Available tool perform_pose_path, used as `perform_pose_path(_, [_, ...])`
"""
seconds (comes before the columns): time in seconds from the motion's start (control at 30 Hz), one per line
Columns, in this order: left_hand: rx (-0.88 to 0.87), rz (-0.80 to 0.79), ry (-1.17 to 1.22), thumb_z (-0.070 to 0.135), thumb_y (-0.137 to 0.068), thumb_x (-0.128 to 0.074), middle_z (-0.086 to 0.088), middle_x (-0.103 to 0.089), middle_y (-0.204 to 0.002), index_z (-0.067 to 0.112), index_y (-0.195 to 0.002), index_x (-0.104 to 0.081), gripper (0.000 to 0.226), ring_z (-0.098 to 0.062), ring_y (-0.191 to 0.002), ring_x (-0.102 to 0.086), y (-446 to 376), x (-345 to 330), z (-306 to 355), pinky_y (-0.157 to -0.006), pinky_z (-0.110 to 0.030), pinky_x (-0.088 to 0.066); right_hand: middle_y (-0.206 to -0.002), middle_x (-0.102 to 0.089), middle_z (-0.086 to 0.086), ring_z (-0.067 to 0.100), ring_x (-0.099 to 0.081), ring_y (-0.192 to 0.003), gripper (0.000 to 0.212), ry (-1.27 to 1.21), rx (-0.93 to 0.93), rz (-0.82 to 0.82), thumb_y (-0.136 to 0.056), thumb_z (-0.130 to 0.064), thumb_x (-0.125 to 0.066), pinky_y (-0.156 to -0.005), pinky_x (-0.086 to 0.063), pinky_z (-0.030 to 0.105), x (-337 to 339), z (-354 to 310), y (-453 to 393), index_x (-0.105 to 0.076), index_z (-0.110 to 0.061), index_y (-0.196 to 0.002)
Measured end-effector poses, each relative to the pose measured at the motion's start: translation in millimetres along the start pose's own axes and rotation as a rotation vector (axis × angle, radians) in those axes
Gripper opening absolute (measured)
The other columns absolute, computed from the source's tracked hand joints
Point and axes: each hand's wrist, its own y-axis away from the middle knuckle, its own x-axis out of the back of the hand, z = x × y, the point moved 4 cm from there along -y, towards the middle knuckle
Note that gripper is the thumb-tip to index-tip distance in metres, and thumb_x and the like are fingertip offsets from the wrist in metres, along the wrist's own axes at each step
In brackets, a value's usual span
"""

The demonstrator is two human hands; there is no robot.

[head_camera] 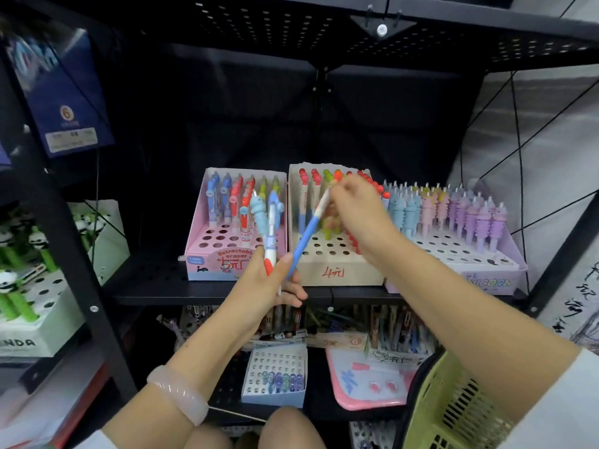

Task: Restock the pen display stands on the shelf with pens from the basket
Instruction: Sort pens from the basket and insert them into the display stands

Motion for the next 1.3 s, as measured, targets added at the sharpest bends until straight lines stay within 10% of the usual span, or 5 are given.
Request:
perform_pose_path(0.23, [0.023, 0.138, -0.073, 0.024, -0.099, -0.041, 0.001, -0.052, -0.064, 0.010, -0.091, -0.048, 0.018, -0.007, -0.039, -0.037, 2.0, 19.2, -4.5, -0.037, -0.016, -0.029, -0.072, -0.059, 0.012, 0.033, -0.064, -0.074, 0.015, 0.353, 0.336, 0.170, -0.099, -0.020, -0.043, -0.067, -0.054, 0.046, 3.2, -15.3, -30.4, -0.043, -0.015, -0.085])
perform_pose_path(0.47, [-0.024, 0.155, -0.042, 0.023, -0.099, -0.043, 0.009, -0.050, -0.055, 0.016, -0.100, -0.058, 0.017, -0.005, -0.039, -0.032, 4.9, 28.5, -1.3, -0.038, -0.016, -0.026, -0.057, -0.045, -0.001, 0.014, -0.042, -0.046, 0.011, 0.552, 0.419, 0.128, -0.099, -0.019, -0.042, -0.048, -0.038, 0.032, -14.5, -11.1, -38.7, -0.042, -0.012, -0.090])
perform_pose_path(0.87, [-0.055, 0.124, -0.040, 0.024, -0.099, -0.040, 0.006, -0.055, -0.058, 0.015, -0.101, -0.047, 0.012, -0.007, -0.037, -0.029, 4.0, 28.8, -4.6, -0.038, -0.017, -0.029, -0.077, -0.066, 0.014, 0.026, -0.064, -0.072, 0.020, 0.728, 0.202, -0.008, -0.096, -0.021, -0.050, -0.067, -0.051, 0.037, -29.5, 23.4, -45.2, -0.053, -0.003, -0.087])
perform_pose_path(1.03, [-0.084, 0.135, -0.045, 0.020, -0.099, -0.041, 0.006, -0.056, -0.060, 0.012, -0.098, -0.047, 0.011, -0.007, -0.037, -0.030, 2.8, 25.7, -2.5, -0.039, -0.017, -0.028, -0.061, -0.051, -0.006, 0.006, -0.049, -0.056, 0.019, 0.511, 0.262, 0.064, -0.091, -0.030, -0.057, -0.053, -0.039, 0.019, -29.3, 13.5, -28.1, -0.052, -0.014, -0.081])
perform_pose_path(1.3, [-0.137, 0.076, -0.033, 0.014, -0.098, -0.043, 0.007, -0.054, -0.056, 0.028, -0.104, -0.051, 0.018, -0.006, -0.038, -0.031, -1.5, -1.2, 1.2, -0.038, -0.016, -0.028, -0.076, -0.066, 0.007, 0.006, -0.061, -0.055, 0.021, 0.212, 0.069, -0.171, -0.087, -0.032, -0.064, -0.052, -0.050, 0.016, -34.9, 7.3, -5.9, -0.053, -0.014, -0.085])
